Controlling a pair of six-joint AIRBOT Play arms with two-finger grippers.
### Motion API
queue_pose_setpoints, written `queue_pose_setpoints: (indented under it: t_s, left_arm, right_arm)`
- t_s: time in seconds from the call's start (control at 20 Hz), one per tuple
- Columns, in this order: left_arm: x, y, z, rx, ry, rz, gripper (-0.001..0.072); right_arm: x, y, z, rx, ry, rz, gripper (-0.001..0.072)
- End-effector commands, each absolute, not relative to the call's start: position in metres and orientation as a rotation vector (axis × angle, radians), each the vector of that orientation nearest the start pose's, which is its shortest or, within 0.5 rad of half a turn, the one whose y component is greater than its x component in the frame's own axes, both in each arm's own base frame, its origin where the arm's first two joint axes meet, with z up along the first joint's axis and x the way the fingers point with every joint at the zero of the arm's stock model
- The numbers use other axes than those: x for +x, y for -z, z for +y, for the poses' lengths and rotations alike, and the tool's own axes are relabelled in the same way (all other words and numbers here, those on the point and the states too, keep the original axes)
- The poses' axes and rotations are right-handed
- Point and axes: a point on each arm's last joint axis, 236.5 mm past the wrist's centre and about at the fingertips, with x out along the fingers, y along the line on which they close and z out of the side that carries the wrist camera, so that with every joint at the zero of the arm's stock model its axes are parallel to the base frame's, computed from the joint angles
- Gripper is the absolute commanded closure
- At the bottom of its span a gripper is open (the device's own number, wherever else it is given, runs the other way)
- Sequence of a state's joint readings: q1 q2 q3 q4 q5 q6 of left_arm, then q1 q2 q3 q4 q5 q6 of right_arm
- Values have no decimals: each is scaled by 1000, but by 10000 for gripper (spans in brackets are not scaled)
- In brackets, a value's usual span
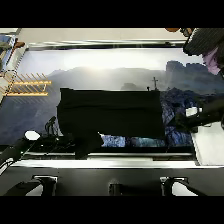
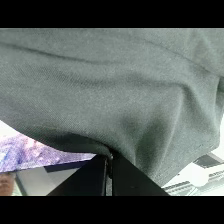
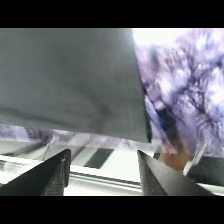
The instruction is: Fold the clothes and pants, and hang the long-sleeved shirts on hangers.
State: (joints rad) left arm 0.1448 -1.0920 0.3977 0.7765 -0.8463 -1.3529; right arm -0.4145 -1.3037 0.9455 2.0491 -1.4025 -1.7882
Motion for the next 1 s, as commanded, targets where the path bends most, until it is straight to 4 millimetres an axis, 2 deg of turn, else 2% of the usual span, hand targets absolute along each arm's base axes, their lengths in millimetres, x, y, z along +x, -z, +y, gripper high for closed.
queue_pose_setpoints:
  t_s: [0.0,0.15,0.35,0.45,0.55,0.65,0.7,0.75,0.85,0.9,0.95]
  left_arm:
    - [255,111,-91,-795,109,1357,687]
    - [255,111,-91,-795,109,1357,687]
    - [255,111,-91,-795,109,1357,687]
    - [256,111,-91,-795,108,1356,687]
    - [257,111,-90,-793,105,1349,687]
    - [261,109,-90,-791,107,1342,687]
    - [263,107,-89,-790,109,1335,687]
    - [266,104,-89,-787,114,1328,687]
    - [277,92,-86,-783,131,1309,688]
    - [282,82,-81,-777,142,1302,688]
    - [285,69,-72,-755,153,1297,688]
  right_arm:
    - [268,80,-6,671,-100,1593,234]
    - [269,96,-10,648,-74,1563,235]
    - [285,100,-20,625,-40,1491,235]
    - [287,102,-10,673,-65,1496,235]
    - [284,105,10,740,-125,1527,235]
    - [282,109,24,728,-157,1556,238]
    - [282,110,31,707,-174,1564,261]
    - [281,110,37,697,-183,1574,324]
    - [279,107,42,698,-192,1583,649]
    - [278,102,42,696,-191,1581,683]
    - [276,96,41,687,-192,1578,683]
